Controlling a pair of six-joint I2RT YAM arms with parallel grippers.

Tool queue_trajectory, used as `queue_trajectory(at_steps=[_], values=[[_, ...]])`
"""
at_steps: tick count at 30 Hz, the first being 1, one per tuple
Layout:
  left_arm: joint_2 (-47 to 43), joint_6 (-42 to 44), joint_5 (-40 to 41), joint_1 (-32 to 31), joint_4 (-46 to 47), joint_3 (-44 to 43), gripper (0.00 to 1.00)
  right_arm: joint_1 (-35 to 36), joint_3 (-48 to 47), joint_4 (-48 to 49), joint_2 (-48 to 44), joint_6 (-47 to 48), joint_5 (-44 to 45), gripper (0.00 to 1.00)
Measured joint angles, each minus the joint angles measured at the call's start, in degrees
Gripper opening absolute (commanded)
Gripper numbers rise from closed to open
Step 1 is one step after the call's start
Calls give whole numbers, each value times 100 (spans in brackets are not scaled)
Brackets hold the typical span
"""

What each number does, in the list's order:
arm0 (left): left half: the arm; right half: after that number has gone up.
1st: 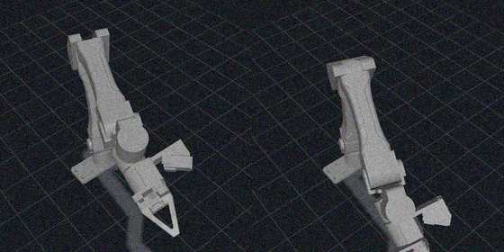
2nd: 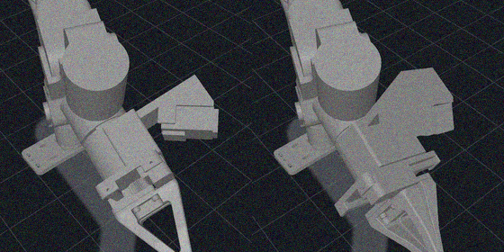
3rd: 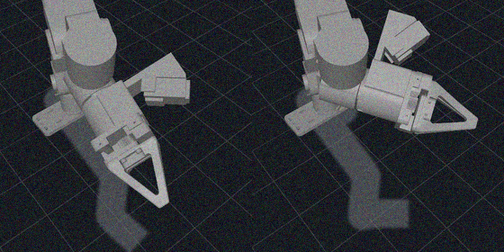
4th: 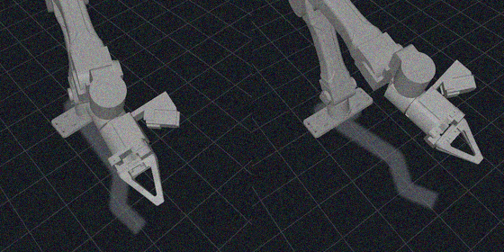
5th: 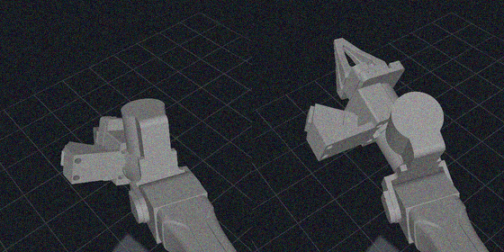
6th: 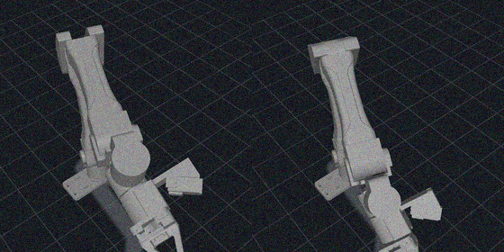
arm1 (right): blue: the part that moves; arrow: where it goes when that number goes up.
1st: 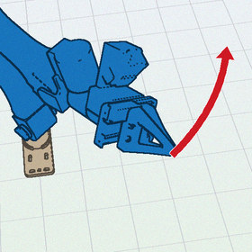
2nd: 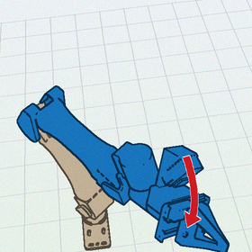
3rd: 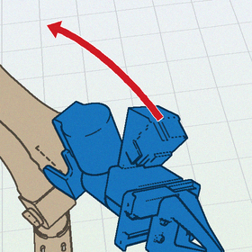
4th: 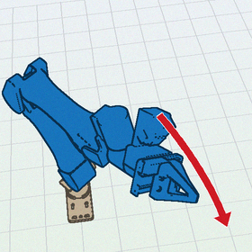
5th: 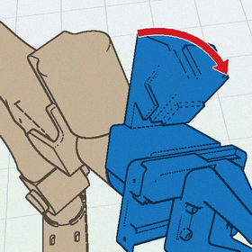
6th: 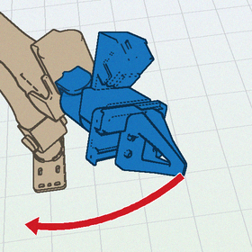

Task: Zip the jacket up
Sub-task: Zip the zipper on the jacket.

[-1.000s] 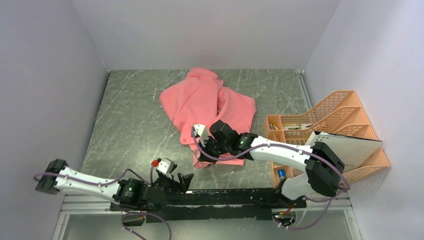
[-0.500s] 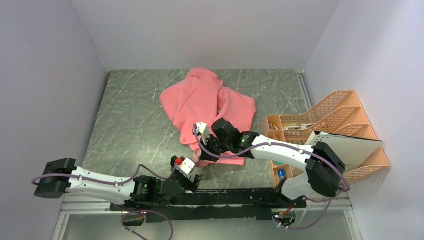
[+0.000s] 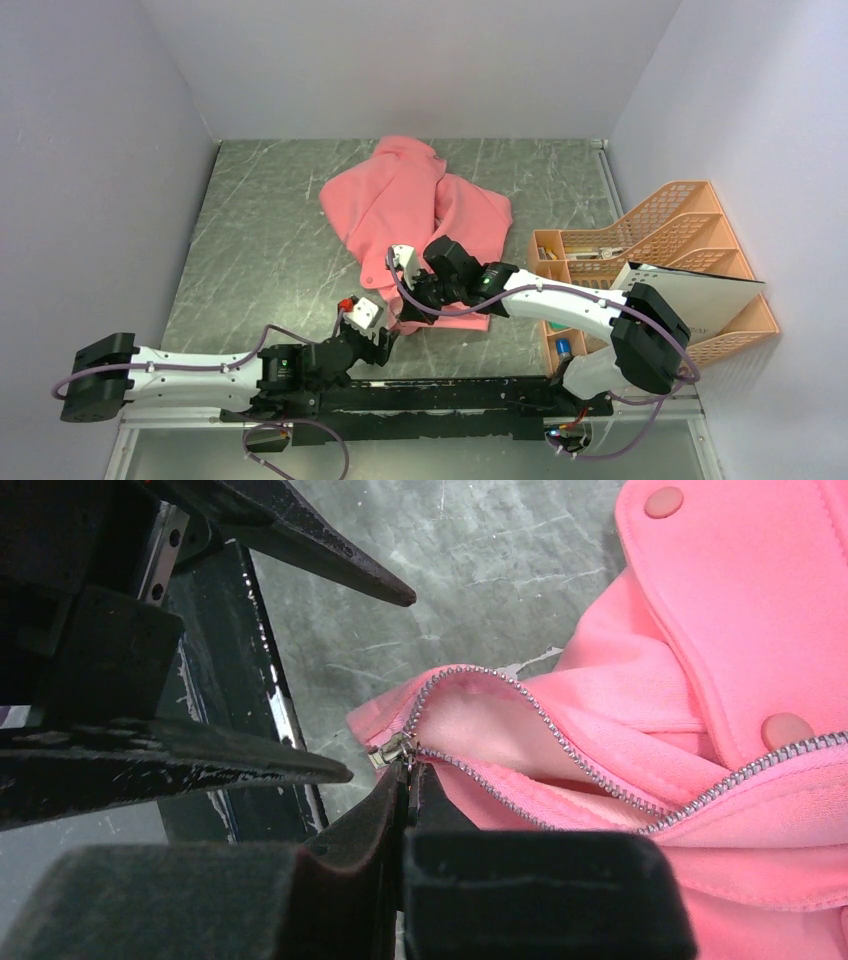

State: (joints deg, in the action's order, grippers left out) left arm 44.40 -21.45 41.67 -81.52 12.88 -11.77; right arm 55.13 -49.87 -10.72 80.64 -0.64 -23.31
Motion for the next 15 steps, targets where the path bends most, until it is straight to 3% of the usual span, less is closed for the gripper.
queue_trajectory(at_steps=[15], values=[[260, 90, -358, 367, 118, 61, 60, -11, -87, -131, 0, 0, -114, 0]])
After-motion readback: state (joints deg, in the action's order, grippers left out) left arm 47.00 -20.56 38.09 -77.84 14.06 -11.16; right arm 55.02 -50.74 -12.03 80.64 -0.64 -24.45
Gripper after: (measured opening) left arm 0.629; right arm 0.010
